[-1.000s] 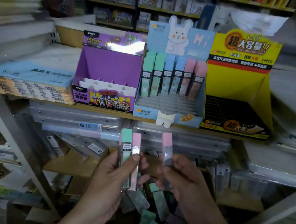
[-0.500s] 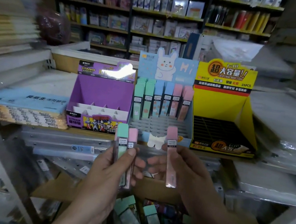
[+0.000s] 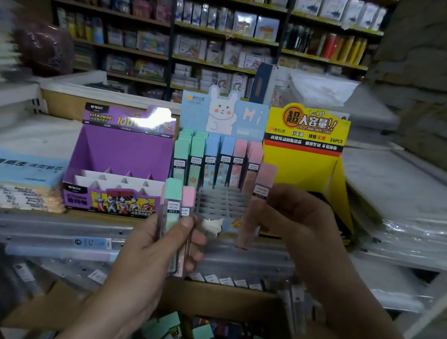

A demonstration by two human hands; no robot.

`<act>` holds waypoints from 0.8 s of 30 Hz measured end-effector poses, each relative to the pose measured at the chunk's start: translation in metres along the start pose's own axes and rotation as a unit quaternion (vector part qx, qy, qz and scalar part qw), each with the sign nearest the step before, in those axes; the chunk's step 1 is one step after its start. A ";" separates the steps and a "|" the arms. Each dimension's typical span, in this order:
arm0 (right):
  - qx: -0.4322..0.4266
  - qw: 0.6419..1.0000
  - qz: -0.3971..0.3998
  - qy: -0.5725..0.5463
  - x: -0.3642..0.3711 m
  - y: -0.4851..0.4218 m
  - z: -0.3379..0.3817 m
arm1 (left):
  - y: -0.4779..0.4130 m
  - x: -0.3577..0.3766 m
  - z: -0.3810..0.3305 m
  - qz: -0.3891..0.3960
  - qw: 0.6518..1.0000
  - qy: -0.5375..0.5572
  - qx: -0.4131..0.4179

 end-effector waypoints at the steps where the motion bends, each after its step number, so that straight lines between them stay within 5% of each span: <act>1: -0.012 1.000 -0.015 0.020 -0.004 -0.006 0.003 | -0.002 0.001 -0.002 0.001 1.000 -0.001 0.005; 8: -0.074 0.981 -0.053 0.169 -0.019 -0.054 0.015 | -0.016 0.005 -0.007 -0.006 0.999 -0.007 0.032; 24: -0.202 0.949 -0.029 0.240 0.010 -0.109 0.017 | -0.036 0.010 -0.005 -0.025 0.998 -0.021 0.060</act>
Point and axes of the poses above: each hand's wrist, its own y-axis away from the middle knuckle, its own x-axis out of the palm, z = x × y, the point moved 4 cm from there along -y, towards the middle knuckle, and after that the axes turned 12 degrees about -z, right-handed, at the moved point
